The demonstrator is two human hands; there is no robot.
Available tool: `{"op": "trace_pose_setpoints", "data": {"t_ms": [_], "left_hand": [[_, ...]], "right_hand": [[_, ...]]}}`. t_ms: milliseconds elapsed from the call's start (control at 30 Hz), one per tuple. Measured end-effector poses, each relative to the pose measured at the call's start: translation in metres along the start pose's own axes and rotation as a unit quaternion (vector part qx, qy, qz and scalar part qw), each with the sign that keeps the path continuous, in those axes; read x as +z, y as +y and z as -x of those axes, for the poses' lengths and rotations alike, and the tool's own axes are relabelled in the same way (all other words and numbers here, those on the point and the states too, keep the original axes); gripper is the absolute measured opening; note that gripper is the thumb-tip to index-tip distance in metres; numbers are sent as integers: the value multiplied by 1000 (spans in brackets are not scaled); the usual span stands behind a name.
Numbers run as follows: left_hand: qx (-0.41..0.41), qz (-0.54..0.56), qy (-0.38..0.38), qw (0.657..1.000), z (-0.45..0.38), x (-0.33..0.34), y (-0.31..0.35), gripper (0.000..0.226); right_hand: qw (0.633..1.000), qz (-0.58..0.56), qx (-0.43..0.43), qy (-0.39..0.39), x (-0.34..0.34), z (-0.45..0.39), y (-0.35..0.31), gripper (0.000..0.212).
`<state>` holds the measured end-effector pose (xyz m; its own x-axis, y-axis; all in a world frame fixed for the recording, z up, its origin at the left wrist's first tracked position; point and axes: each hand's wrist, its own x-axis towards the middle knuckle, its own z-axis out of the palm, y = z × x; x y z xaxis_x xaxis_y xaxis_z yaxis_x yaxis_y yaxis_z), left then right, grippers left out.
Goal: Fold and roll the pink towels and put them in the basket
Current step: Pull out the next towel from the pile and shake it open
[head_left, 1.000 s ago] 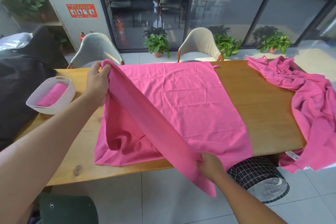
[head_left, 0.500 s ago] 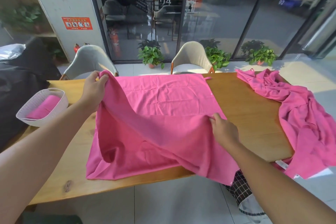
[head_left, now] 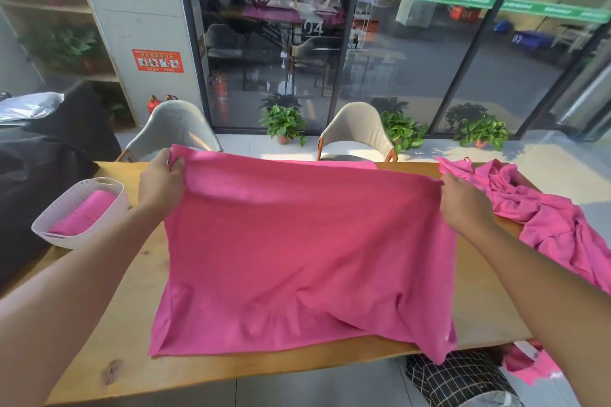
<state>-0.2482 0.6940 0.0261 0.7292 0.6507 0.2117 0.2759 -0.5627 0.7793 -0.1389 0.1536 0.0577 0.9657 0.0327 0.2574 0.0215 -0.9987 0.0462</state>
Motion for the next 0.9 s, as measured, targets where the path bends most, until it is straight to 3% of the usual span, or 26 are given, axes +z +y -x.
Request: {"op": "trace_pose_setpoints", "data": {"t_ms": [100, 233, 400, 533, 667, 800, 900], "left_hand": [[-19, -19, -2, 1000, -12, 20, -3, 20], [-46, -27, -15, 998, -37, 54, -14, 22], [-56, -43, -10, 997, -89, 95, -23, 21], [-78, -78, 14, 994, -155, 122, -32, 23], [-94, -111, 39, 989, -220, 158, -51, 25], [-131, -104, 49, 985, -275, 202, -74, 23], [-162, -82, 13, 983, -295, 230, -91, 45]], "right_hand": [[996, -84, 36, 18, 15, -20, -15, 18], [995, -91, 27, 37, 46, -63, -36, 30], [996, -30, -79, 9, 78, -149, -59, 37], [983, 36, -174, 52, 103, -242, -75, 35], [973, 24, -215, 83, 144, -328, -101, 36], [974, -4, -221, 53, 203, -391, -143, 35], [980, -1, -199, -9, 252, -400, -174, 44]]}}
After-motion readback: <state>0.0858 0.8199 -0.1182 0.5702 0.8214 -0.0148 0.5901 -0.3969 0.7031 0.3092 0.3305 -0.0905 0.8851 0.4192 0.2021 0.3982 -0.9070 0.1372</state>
